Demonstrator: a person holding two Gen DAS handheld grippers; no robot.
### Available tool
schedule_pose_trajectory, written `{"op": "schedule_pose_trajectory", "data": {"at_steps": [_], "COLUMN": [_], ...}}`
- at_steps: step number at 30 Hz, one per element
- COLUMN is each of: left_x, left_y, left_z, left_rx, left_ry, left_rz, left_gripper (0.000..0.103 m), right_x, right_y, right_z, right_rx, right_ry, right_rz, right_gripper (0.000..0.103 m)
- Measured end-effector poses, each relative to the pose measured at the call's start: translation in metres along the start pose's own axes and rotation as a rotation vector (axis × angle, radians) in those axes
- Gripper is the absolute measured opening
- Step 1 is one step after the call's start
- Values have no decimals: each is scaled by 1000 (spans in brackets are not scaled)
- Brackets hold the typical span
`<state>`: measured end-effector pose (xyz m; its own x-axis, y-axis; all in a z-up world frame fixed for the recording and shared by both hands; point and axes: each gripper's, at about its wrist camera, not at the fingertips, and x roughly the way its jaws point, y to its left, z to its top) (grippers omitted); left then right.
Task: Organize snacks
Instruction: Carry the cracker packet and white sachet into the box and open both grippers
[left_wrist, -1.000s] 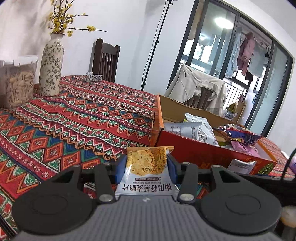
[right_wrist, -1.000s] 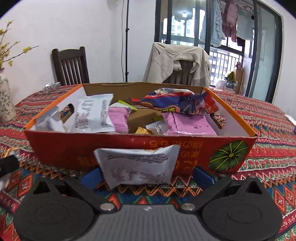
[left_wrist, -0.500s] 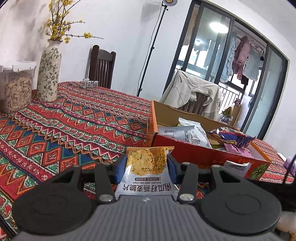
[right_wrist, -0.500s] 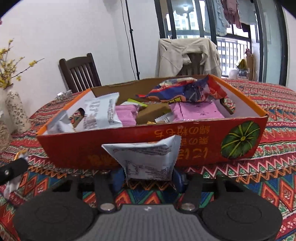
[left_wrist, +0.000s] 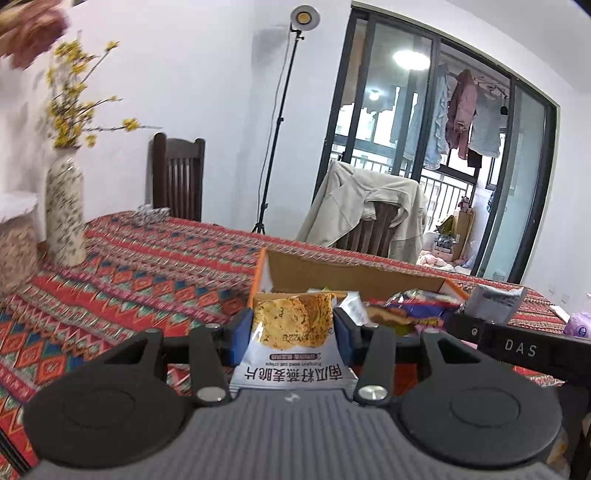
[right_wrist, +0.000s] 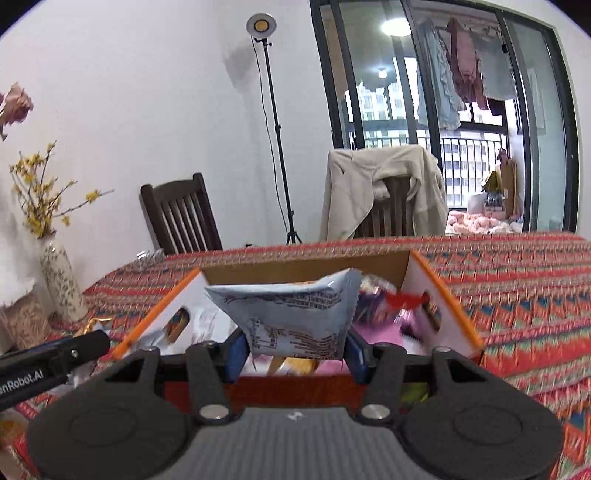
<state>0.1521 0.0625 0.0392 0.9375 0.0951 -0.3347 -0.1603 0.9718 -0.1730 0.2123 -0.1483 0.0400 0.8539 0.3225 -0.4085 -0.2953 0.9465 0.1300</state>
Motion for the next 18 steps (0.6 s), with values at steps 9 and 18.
{"op": "schedule_pose_trajectory", "data": {"at_steps": [9,18], "left_x": [45,67], "left_y": [-37,-35], "left_z": [33,45], "left_rx": [74,42], "left_ry": [1,-21], "left_rz": [13,-3], "left_gripper": [47,103], "right_x": [33,57], "right_y": [-21,-43], "right_z": [38,61], "right_rx": [-18,-16], "right_ry": [5,0], "right_rz": [25,45], "right_gripper": [68,103]}}
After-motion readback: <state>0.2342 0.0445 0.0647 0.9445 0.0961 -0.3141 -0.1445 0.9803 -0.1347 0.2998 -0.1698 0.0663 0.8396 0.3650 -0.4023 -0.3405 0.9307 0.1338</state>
